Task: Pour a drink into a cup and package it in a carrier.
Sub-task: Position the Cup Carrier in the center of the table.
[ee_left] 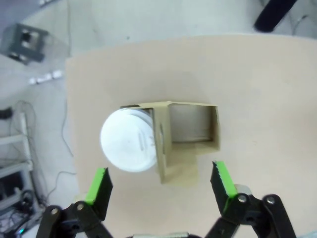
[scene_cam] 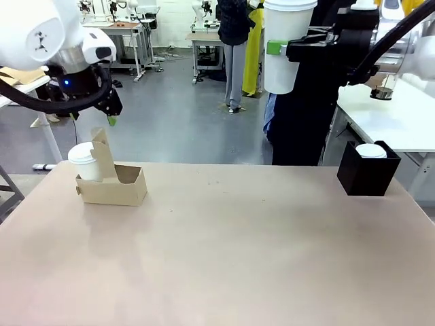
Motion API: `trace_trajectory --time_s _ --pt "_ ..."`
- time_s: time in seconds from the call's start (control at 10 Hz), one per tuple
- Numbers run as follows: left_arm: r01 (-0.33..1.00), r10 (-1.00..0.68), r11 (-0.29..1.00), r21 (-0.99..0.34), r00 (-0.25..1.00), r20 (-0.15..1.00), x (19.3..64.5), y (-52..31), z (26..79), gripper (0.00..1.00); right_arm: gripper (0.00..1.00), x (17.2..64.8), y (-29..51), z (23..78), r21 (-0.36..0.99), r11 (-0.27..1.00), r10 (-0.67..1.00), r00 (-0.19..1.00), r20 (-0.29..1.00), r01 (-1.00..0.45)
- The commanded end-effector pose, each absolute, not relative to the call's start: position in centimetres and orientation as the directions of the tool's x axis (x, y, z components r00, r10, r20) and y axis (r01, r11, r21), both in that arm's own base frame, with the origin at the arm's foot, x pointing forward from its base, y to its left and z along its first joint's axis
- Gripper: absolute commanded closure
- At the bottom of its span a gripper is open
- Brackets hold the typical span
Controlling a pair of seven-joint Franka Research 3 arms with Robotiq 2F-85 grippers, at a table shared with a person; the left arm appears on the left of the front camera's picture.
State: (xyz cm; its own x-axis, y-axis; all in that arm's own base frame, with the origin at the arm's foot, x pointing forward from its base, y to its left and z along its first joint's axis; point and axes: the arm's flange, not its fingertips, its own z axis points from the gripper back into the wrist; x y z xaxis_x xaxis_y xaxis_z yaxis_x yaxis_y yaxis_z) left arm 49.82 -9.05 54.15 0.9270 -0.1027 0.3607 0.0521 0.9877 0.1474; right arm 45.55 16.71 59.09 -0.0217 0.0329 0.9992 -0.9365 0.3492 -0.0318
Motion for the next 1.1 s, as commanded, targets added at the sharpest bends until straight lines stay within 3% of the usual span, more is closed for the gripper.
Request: trace_trajectory --time_s 0.0,0.3,0.4,0.5,0.6,0.7,0.8,1.0 --pt "0.021 -0.07 0.988 0.15 0.941 0.331 51.1 -8.9 52.6 0.0 0.16 45.4 16.9 59.4 -0.043 0.353 0.034 -0.033 0.999 -0.935" --pt "0.019 -0.052 0.993 0.115 0.952 0.301 52.0 -8.1 50.4 0.0 0.16 45.4 16.9 59.4 -0.043 0.353 0.034 -0.033 0.999 -0.935" --pt "0.015 -0.047 0.994 0.104 0.947 0.317 52.0 -8.0 50.2 0.6 0.16 45.4 16.9 59.4 -0.043 0.353 0.034 -0.033 0.999 -0.935" --pt "0.029 -0.057 0.995 0.092 0.943 0.327 52.0 -8.0 50.1 0.6 0.16 45.4 16.9 59.4 -0.043 0.353 0.034 -0.033 0.999 -0.935" --pt "0.035 -0.061 0.996 0.085 0.943 0.327 51.9 -8.2 50.1 1.0 0.16 45.4 16.9 59.4 -0.043 0.353 0.034 -0.033 0.999 -0.935" --pt "0.036 -0.062 0.996 0.083 0.942 0.331 51.9 -8.2 50.0 0.65 0.16 45.4 16.9 59.4 -0.043 0.353 0.034 -0.033 0.999 -0.935" --pt "0.039 -0.063 0.996 0.079 0.942 0.33 52.0 -8.1 50.1 1.0 0.16 45.4 16.9 59.4 -0.043 0.353 0.034 -0.033 0.999 -0.935" --pt "0.042 -0.064 0.996 0.076 0.945 0.322 52.1 -8.2 49.8 1.0 0.16 45.4 16.9 59.4 -0.043 0.353 0.034 -0.033 0.999 -0.935"
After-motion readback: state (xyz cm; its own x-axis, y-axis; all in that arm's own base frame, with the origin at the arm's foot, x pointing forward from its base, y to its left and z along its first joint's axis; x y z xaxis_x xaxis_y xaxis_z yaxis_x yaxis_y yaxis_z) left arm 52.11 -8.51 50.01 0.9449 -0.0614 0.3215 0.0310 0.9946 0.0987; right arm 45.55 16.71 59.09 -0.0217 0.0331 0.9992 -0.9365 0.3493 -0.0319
